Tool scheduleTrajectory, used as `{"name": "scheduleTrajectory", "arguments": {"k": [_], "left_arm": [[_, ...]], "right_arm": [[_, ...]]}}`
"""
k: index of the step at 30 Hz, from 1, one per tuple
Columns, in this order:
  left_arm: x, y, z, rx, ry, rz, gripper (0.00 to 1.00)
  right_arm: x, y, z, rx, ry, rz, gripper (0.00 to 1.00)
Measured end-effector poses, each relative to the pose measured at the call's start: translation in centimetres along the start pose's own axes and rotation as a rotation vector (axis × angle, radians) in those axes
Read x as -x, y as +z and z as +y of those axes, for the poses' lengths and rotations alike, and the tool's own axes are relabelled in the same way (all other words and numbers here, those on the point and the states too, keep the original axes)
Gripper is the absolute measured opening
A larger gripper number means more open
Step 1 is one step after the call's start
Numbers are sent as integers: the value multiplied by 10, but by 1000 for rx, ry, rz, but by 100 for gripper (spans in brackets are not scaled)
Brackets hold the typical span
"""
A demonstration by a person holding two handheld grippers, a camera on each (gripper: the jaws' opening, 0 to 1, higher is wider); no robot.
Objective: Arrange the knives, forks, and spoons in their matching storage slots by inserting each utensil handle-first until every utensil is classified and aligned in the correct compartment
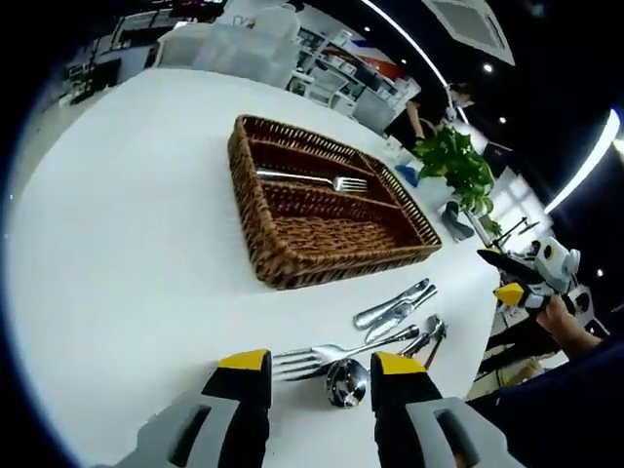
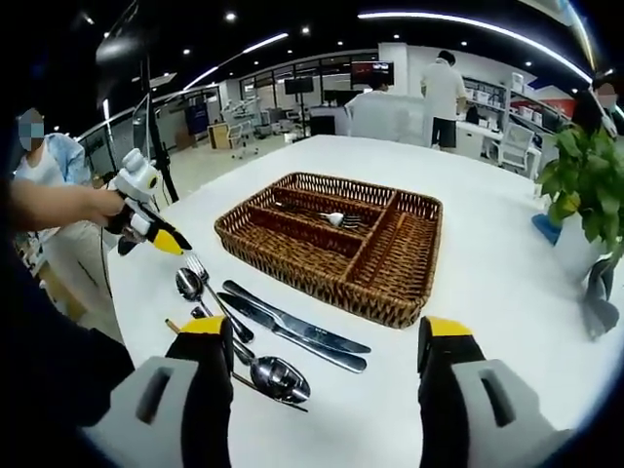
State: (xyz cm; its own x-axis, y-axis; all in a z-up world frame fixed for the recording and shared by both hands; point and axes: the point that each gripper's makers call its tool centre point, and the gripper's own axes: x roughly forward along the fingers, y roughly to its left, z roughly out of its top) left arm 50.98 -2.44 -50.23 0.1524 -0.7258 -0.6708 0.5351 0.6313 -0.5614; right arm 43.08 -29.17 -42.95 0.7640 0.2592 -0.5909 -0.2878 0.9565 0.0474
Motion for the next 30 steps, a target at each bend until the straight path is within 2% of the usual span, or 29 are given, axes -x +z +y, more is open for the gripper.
{"name": "scheduleTrajectory", "arguments": {"k": [7,11,13,17,25,30], "left_arm": [[-6,-3,15,95,-14,19,30],[-12,-10,16,128,-34,58,23],[-15,-10,16,146,-55,65,18],[-19,-9,18,176,-76,75,14],[-26,-12,16,177,-105,111,6],[-25,-16,4,174,-119,117,5]], "right_arm": [[2,-4,0,9,-2,13,77],[2,-8,0,2,-6,19,77],[2,-10,2,4,-6,26,76],[3,-14,3,5,-7,37,76],[5,-17,2,0,-19,50,75],[4,-20,2,-1,-22,59,74]]}}
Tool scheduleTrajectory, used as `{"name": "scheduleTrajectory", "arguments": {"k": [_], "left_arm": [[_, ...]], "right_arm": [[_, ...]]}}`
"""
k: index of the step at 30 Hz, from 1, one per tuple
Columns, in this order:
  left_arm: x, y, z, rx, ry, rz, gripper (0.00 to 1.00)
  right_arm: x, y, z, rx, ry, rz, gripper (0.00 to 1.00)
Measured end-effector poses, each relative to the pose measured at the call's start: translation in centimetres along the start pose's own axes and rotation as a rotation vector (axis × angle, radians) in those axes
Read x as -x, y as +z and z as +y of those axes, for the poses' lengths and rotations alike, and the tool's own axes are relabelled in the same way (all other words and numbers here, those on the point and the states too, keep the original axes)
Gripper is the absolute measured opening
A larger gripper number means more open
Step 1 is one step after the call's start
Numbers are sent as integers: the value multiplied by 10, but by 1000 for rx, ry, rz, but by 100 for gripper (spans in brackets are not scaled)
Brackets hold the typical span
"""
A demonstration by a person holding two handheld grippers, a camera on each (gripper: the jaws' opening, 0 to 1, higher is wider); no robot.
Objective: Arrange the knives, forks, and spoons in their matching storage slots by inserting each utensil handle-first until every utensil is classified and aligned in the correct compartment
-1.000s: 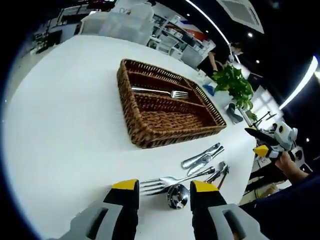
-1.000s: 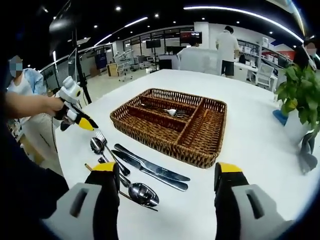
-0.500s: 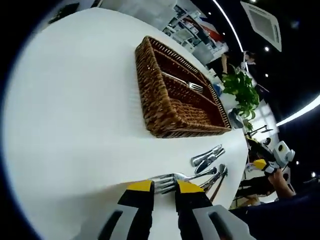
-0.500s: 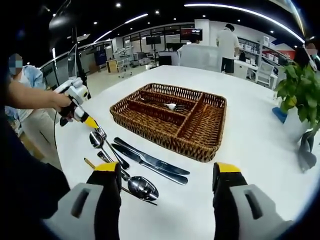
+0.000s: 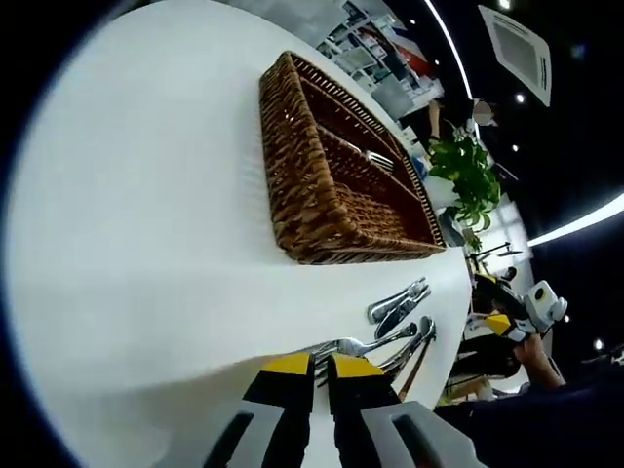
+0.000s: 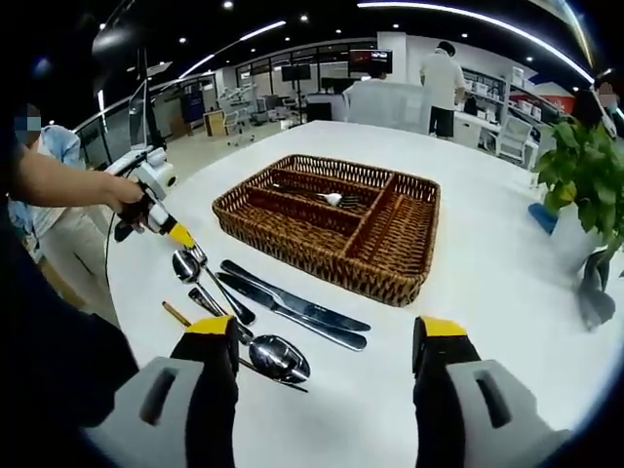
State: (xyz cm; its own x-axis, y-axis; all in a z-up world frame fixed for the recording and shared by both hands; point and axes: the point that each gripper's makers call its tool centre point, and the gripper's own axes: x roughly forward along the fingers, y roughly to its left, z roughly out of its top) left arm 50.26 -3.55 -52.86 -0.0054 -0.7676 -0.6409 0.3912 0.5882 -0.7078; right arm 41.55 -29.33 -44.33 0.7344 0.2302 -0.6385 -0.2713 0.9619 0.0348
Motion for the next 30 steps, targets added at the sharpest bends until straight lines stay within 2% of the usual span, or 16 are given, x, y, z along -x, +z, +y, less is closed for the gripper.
{"name": "scheduleTrajectory", "arguments": {"k": [7,18,30], "left_arm": [[4,-1,-8,-29,-2,-7,4],[13,12,-41,-30,-92,-78,0],[17,15,-69,-118,-72,-121,0]], "right_arm": [[-1,-1,2,2,4,5,73],[-4,4,2,16,22,0,72],[-6,8,2,27,37,-6,72]]}}
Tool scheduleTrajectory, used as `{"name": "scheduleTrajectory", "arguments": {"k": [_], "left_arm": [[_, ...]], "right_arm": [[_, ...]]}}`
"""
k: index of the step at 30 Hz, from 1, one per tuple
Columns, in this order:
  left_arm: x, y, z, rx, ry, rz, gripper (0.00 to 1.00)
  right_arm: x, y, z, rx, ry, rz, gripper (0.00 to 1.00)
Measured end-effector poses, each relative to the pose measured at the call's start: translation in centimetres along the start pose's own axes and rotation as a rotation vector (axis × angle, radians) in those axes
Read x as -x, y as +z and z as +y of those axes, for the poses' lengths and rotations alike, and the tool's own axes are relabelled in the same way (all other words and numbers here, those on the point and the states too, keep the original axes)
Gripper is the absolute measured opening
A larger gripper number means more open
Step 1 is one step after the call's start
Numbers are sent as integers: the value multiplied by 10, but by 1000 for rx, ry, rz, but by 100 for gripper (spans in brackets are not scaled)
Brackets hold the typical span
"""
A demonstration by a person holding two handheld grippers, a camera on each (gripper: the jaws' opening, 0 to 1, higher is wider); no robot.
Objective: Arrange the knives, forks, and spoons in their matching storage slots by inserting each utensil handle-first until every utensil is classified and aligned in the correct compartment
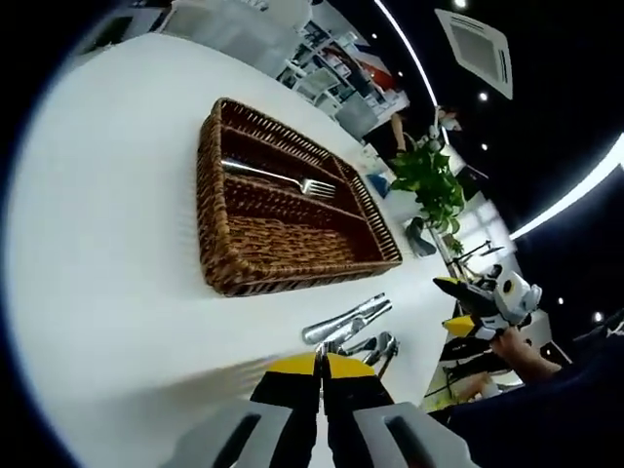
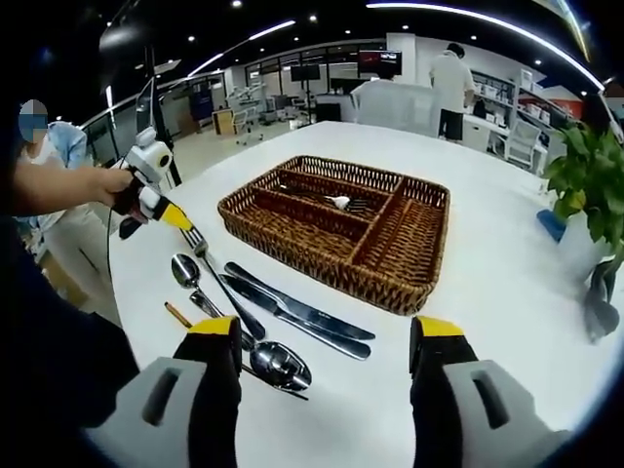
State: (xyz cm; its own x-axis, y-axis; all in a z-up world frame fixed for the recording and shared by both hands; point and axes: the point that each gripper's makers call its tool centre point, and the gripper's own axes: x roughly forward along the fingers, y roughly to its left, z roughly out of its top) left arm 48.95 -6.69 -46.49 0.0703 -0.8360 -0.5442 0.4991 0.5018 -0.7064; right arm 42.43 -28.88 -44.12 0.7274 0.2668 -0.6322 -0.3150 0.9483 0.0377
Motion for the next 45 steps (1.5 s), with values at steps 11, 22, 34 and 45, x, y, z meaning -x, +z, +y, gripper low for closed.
{"name": "scheduleTrajectory", "arguments": {"k": [11,22,34,45], "left_arm": [[1,7,-23,-8,-14,-47,0],[3,41,-37,-40,1,-173,0],[-1,80,-43,-73,41,-260,0],[-9,126,-34,-61,88,-335,0]], "right_arm": [[-2,4,-1,6,10,-13,71],[0,10,-6,8,7,-29,72],[0,15,-15,6,-3,-43,72],[-2,22,-21,10,-7,-51,72]]}}
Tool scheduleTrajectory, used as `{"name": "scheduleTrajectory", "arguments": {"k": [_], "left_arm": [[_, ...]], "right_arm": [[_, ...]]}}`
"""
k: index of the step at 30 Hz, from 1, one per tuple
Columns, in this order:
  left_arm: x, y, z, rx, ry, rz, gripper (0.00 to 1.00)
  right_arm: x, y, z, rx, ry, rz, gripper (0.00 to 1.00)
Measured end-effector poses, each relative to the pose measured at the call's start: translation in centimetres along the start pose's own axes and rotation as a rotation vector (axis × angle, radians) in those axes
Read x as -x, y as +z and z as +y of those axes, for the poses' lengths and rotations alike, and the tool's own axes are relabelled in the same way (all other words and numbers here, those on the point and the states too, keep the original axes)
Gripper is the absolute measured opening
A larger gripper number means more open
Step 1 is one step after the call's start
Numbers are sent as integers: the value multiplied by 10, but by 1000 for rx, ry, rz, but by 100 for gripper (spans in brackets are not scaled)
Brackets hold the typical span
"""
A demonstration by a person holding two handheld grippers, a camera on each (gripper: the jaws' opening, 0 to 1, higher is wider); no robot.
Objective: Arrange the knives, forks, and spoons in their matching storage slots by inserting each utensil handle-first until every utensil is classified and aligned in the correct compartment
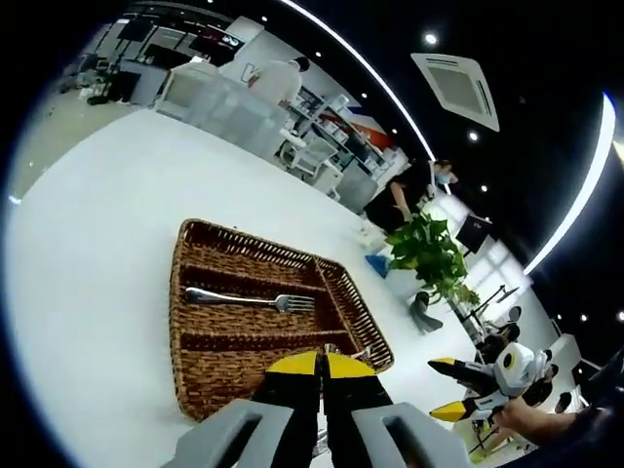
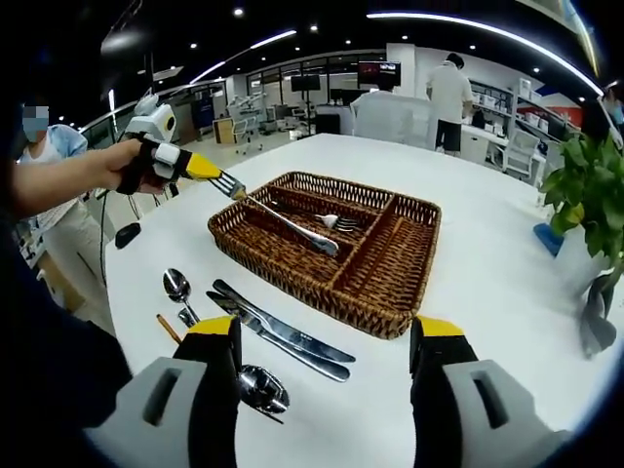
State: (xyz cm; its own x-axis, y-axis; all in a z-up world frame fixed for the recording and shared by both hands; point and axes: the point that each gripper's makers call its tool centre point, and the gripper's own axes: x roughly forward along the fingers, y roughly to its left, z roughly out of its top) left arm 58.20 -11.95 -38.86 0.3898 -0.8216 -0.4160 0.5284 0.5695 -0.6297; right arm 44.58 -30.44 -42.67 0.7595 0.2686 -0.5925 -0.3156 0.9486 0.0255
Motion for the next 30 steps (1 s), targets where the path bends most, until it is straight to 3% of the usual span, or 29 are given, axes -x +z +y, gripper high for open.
{"name": "scheduleTrajectory", "arguments": {"k": [15,30], "left_arm": [[-26,24,29,39,49,-29,0],[-47,17,59,67,102,43,0]], "right_arm": [[-3,0,-5,-12,-5,2,72],[-10,-1,-10,-11,-10,18,72]]}}
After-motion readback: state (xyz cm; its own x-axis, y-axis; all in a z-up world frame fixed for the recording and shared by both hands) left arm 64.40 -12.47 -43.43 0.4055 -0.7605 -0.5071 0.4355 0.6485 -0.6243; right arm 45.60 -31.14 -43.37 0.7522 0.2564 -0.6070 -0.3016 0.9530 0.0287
